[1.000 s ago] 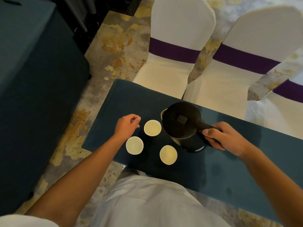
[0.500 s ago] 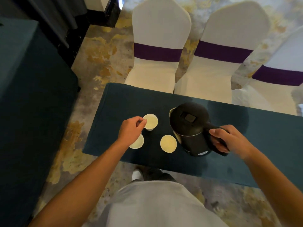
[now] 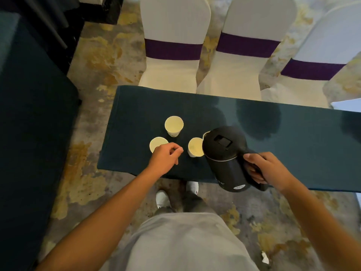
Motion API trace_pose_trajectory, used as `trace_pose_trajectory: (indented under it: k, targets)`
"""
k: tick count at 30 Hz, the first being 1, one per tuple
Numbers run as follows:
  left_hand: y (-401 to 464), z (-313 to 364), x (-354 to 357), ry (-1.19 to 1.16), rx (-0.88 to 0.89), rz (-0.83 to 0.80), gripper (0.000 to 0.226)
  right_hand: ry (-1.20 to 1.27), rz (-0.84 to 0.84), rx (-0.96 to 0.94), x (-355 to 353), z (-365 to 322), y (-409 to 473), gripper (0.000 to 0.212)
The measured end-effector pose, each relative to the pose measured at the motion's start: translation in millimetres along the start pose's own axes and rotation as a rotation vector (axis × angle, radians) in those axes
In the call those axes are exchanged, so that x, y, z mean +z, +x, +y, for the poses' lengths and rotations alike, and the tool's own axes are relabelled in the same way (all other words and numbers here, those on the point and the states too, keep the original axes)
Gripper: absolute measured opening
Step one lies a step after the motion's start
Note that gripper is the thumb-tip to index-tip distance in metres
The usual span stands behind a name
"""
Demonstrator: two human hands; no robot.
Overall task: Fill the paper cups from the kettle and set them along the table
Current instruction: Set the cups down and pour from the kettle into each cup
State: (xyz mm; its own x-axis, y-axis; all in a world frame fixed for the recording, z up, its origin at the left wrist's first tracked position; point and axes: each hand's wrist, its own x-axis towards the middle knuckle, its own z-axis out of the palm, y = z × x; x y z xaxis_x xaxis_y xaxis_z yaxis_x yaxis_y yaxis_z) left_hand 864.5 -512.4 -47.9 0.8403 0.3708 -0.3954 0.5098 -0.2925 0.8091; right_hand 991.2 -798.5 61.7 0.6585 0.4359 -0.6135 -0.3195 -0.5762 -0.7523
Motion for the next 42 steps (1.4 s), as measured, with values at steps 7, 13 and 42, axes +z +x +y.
trace_pose_trajectory:
  k: [7,13,42]
  targets:
    - [5.7,-6.9,28.9,0.056,-0.116,-0.126,0.030,-0.126,-0.057,0.070,-11.5,9.5,0.2,0.058]
    - [16.8,5.7,44.7,0.070,-0.210,-0.114,0.033,-0.241,-0.127,0.088,-17.0,5.0,12.2,0.055]
    - [30.0,4.9,55.9,0.054,-0.276,-0.145,0.027,-0.471,-0.322,0.157,-14.3,-16.2,51.3,0.060]
